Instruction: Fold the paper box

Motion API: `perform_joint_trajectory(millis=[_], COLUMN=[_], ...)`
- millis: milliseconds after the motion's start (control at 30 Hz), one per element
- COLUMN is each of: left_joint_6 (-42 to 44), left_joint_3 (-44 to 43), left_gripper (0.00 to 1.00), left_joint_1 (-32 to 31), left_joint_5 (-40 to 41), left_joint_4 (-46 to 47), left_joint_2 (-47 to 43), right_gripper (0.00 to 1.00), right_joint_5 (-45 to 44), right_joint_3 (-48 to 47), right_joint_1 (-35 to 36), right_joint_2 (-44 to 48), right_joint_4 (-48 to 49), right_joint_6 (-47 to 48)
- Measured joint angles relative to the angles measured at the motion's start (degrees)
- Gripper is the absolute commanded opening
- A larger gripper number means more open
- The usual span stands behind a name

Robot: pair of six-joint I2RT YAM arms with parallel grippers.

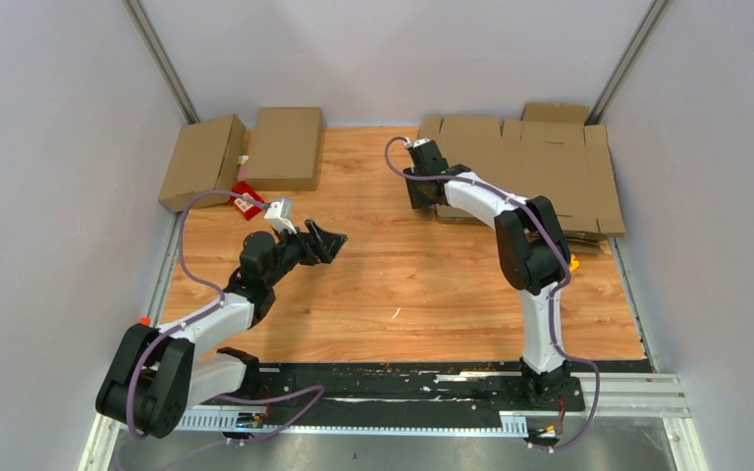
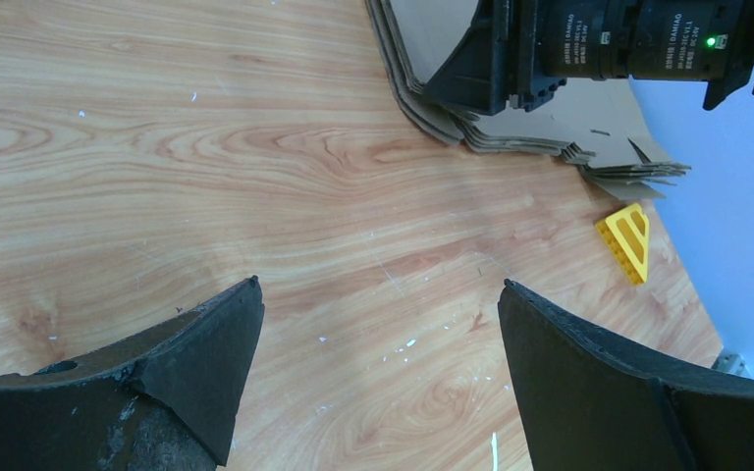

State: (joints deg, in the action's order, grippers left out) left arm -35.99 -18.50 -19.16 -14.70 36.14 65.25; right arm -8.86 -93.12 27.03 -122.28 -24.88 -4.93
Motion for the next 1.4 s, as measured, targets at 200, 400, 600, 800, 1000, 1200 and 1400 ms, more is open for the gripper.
perform_joint_trajectory(millis=[200,400,600,800,1000,1200,1400], left_joint_6=[0.2,0.2,0.3,0.3,0.3,0.3,0.0], left_joint_3=[0.0,0.0,0.0,0.0,0.0,0.0,-0.7], left_gripper=[0.97,0.97,0.97,0.97,0.97,0.97,0.97], left_joint_1=[0.0,0.0,0.0,0.0,0.0,-0.1,-0.7], left_joint_5=[0.0,0.0,0.0,0.0,0.0,-0.2,-2.1], left_joint_4=[-0.2,-0.3,-0.4,-0.4,-0.4,-0.3,1.1], left_joint_2=[-0.2,-0.3,-0.3,-0.6,-0.7,-0.6,1.9], right_gripper=[0.37,0.27,0.05,0.00,0.00,0.00,0.00], right_joint_5=[1.0,1.5,2.0,1.8,3.0,6.5,9.5], right_joint_3=[1.5,2.0,2.1,3.3,7.2,14.7,19.4], right_joint_1=[-1.0,-2.1,-2.1,-2.0,-2.2,-1.9,-1.2], right_joint_2=[2.4,3.9,4.4,6.1,10.1,17.9,23.0], right_joint_4=[0.4,0.5,0.3,0.2,1.3,3.4,4.8], right_joint_6=[-0.5,-1.1,-1.5,-1.6,-1.6,-2.0,-3.4])
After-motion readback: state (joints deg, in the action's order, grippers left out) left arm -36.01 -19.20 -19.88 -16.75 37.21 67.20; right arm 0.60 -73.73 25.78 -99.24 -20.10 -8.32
